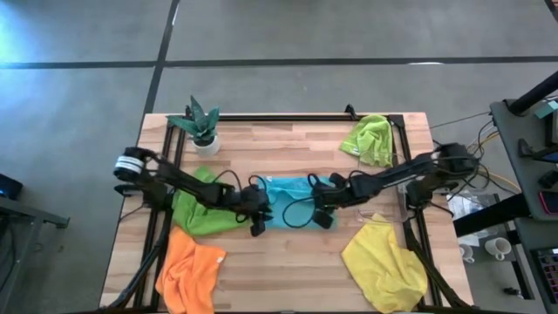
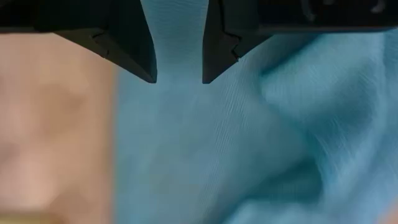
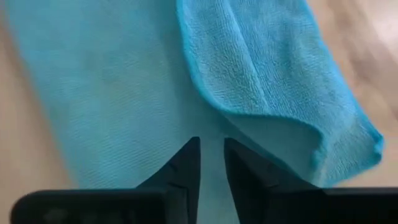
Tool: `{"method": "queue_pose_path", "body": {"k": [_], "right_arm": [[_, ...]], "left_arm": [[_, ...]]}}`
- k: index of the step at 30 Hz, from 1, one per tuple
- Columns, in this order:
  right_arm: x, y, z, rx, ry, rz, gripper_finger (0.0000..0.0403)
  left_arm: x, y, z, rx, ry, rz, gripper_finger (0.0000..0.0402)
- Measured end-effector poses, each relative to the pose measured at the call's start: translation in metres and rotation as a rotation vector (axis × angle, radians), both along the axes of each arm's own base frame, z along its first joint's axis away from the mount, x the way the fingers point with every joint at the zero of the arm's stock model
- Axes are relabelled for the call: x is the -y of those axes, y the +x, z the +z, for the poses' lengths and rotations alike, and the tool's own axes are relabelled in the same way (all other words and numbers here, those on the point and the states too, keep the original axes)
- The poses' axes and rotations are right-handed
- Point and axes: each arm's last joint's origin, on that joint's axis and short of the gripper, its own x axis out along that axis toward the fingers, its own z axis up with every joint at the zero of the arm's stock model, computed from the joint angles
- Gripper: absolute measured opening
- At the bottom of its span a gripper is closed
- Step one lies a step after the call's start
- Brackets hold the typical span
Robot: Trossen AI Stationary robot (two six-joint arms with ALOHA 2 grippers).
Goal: Fold microfiber towels
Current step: Fold the blue microfiber cloth
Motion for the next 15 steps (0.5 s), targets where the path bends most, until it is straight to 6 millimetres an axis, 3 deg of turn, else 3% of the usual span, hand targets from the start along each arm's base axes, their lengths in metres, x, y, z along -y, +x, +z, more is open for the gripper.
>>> {"method": "queue_pose_path", "body": {"k": [5,7,11,15], "right_arm": [[0.023,0.012,-0.011,-0.054,-0.089,-0.065,0.0046],[0.036,0.006,-0.008,-0.12,-0.178,-0.153,0.004],[0.052,-0.009,0.012,-0.196,-0.299,-0.24,0.0029],[0.05,-0.016,0.034,-0.109,-0.259,-0.241,0.0022]], "left_arm": [[0.001,0.008,-0.015,-0.031,0.004,-0.002,0.0113],[0.001,0.009,-0.017,-0.034,0.008,-0.003,0.0113],[0.001,0.007,-0.014,-0.034,0.015,-0.015,0.0113],[0.001,0.006,-0.007,-0.027,0.016,-0.013,0.0113]]}}
